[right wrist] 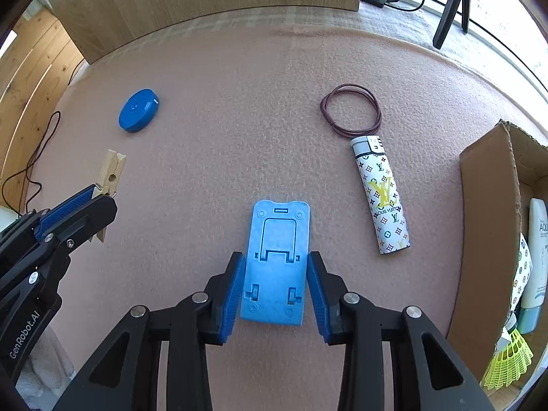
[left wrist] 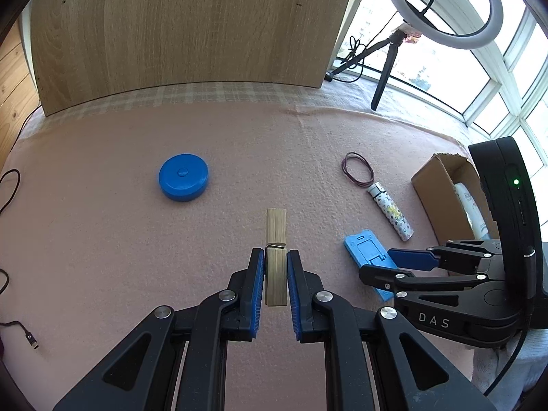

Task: Organize objects
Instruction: 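Carry clothespin with left and phone stand with right into the box, release both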

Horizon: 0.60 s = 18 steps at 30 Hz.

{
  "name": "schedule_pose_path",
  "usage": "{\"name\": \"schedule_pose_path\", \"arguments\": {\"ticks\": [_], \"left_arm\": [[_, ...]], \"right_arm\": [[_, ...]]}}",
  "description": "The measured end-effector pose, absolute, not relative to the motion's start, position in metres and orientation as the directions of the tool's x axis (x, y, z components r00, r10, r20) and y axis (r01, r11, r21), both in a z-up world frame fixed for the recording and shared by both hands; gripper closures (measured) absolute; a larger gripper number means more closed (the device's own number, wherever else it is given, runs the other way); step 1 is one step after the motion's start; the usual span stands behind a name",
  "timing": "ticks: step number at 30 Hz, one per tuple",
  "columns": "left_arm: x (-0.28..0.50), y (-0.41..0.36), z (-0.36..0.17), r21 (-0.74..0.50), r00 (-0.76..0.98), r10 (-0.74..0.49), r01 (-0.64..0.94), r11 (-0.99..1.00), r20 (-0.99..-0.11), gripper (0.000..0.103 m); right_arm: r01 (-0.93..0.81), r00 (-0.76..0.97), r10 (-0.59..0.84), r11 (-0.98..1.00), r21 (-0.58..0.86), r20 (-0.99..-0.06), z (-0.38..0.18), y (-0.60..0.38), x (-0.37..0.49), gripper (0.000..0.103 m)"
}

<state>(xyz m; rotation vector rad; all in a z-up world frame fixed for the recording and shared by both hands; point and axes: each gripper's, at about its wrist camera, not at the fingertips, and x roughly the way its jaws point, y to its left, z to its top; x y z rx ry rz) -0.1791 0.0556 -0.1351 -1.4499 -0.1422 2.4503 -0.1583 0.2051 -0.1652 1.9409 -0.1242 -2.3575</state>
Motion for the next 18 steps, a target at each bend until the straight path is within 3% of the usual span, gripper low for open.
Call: {"name": "schedule_pose_path", "arguments": {"ticks": [18], "left_arm": [[-0.190,0.140,-0.112,-0.230,-0.440,0.368,-0.336,-0.913,-0.819,0.089]], "right_arm": [[-0.043,-0.333,-0.174,-0.979,0.199,-0.927,-0.099,0.284,-0.113,0.070]]}}
